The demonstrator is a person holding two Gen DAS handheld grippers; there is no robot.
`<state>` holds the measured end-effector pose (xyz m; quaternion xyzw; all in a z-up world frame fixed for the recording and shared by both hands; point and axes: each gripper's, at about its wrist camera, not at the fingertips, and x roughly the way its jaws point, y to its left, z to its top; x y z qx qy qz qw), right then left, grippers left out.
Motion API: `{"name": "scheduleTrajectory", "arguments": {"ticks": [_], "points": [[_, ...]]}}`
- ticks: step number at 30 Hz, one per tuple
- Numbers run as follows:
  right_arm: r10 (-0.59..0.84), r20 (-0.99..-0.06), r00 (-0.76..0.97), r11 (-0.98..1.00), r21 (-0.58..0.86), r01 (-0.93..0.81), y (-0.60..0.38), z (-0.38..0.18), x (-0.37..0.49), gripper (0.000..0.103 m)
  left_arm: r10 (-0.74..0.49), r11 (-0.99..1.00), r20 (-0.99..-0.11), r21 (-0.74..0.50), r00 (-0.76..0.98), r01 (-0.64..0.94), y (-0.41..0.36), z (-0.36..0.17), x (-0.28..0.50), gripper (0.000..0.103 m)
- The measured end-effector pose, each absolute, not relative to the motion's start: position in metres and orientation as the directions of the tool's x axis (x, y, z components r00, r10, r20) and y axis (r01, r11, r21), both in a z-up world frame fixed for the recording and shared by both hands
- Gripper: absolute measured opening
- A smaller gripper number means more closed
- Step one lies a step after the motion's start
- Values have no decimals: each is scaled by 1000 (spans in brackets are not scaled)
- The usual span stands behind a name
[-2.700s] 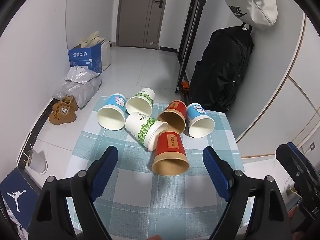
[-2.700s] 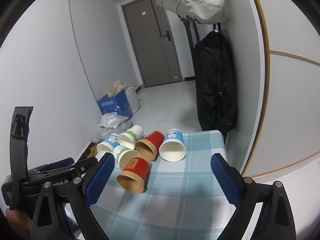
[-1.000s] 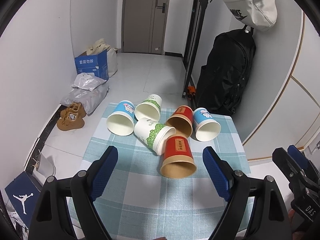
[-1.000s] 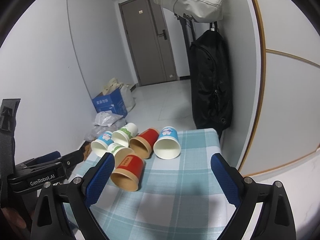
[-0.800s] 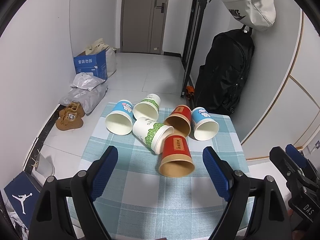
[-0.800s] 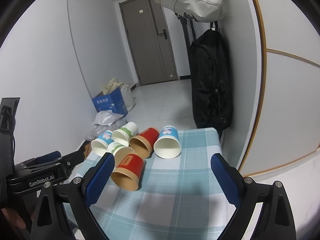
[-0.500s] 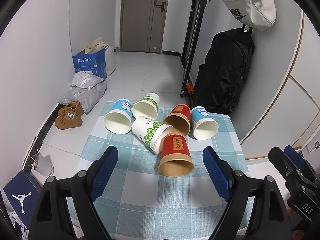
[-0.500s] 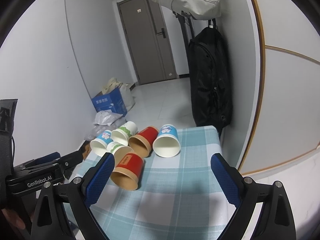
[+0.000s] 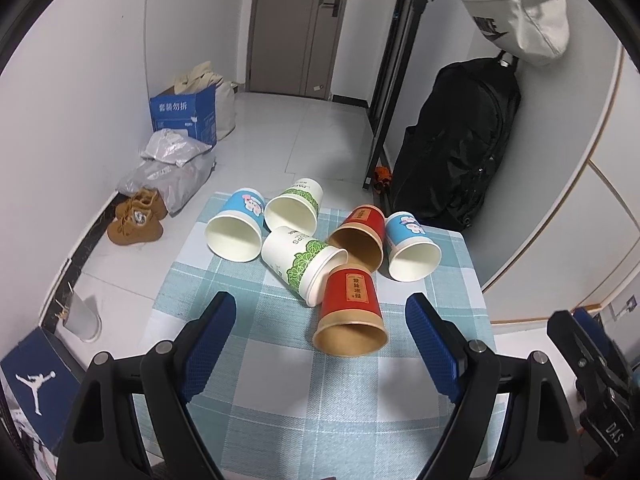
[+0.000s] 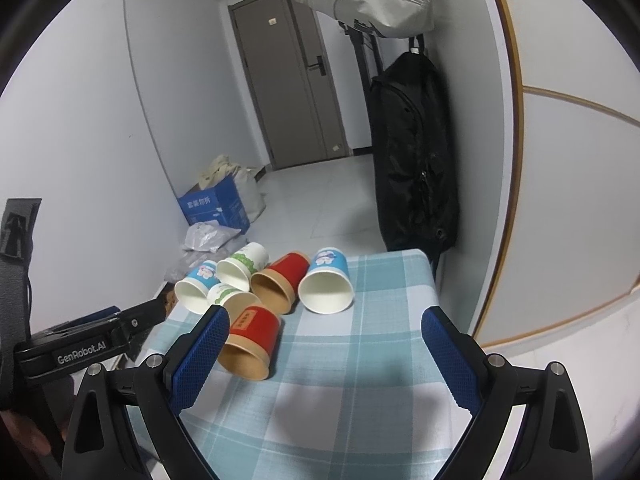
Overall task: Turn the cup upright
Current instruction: 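Move the left gripper toward the red cup lying on its side, then close the left gripper on the red cup's brown base rim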
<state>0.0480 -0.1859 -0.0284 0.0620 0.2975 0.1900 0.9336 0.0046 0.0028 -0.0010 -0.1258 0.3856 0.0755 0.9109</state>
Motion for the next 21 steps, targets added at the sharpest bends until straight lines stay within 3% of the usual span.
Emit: {"name": "scheduleTrajectory", "arguments": {"ticks": [10, 21], "points": [[407, -580, 705, 913, 292, -286, -193, -44, 68, 97, -95, 947, -793, -257, 601, -191, -7, -28, 47, 84], [406, -620, 672, 909, 349, -227, -209, -58, 89, 97, -80, 958, -907, -185, 413, -220, -17, -73, 74, 84]]}}
